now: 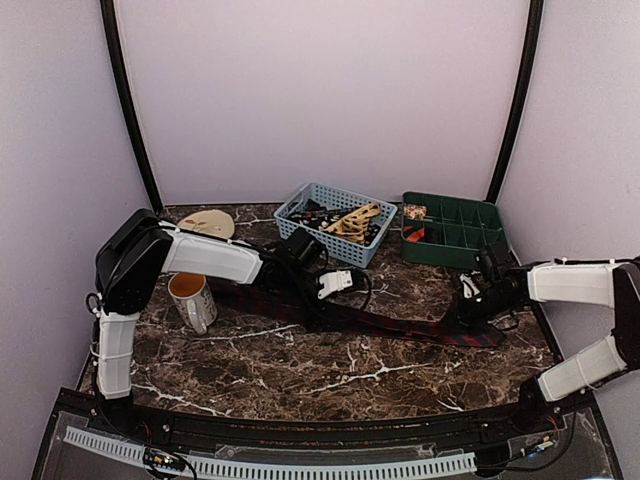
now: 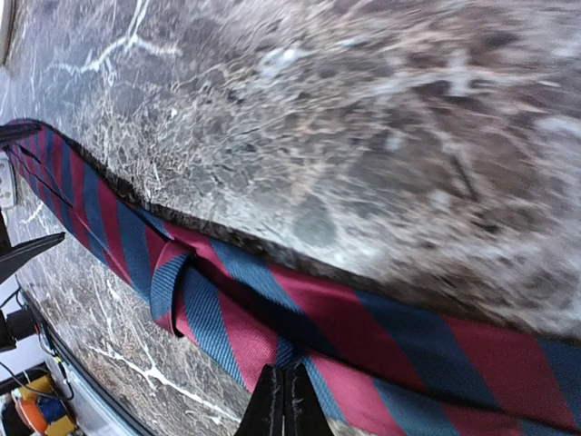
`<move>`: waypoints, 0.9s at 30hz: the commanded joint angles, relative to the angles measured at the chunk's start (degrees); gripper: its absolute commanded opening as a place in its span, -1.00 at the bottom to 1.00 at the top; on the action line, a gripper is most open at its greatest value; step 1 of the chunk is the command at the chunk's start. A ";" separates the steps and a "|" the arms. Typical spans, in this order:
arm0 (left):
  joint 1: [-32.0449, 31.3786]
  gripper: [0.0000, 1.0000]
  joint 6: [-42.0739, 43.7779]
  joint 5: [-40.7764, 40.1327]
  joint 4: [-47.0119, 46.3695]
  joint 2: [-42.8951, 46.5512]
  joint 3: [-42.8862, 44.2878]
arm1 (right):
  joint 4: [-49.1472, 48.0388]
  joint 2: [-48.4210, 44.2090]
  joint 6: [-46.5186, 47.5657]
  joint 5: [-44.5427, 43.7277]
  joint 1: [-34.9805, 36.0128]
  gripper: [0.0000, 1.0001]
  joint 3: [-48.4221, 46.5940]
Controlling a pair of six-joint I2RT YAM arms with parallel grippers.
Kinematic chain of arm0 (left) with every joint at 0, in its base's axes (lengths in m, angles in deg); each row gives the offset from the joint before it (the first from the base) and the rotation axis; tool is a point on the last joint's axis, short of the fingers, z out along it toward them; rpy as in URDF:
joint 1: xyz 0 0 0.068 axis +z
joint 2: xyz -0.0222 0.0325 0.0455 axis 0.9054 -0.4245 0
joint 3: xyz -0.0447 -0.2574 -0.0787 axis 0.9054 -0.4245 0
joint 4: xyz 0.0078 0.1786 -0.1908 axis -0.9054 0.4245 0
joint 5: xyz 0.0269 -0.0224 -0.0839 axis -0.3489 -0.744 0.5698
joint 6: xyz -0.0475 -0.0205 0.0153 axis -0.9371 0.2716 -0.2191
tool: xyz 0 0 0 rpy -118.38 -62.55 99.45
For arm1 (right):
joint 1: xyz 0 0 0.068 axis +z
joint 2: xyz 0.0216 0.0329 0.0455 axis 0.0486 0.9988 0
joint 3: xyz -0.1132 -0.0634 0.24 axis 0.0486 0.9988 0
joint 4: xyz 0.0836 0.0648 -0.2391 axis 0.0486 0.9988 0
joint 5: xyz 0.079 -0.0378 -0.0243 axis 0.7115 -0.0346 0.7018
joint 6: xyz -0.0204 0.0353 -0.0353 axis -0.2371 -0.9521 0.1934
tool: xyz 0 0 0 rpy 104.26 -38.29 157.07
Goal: Roll the ties
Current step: Tie the tie at the center of the board.
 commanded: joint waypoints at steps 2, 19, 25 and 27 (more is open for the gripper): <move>1.21 0.85 -0.12 -2.81 4.89 0.15 -1.10 | 4.53 -6.50 -2.82 -4.55 -2.44 -1.00 1.91; 2.78 0.80 -5.58 -3.14 3.18 3.07 -5.23 | 5.51 4.05 -10.40 -18.58 -4.32 -1.00 -0.49; 2.79 0.72 -9.18 0.35 -0.50 3.10 -7.04 | 3.20 10.18 -8.81 -22.16 -5.52 -1.00 -1.49; 2.79 0.68 -11.43 1.83 -3.06 3.02 -7.61 | 2.45 10.12 -8.93 -23.76 -7.37 -0.96 -1.33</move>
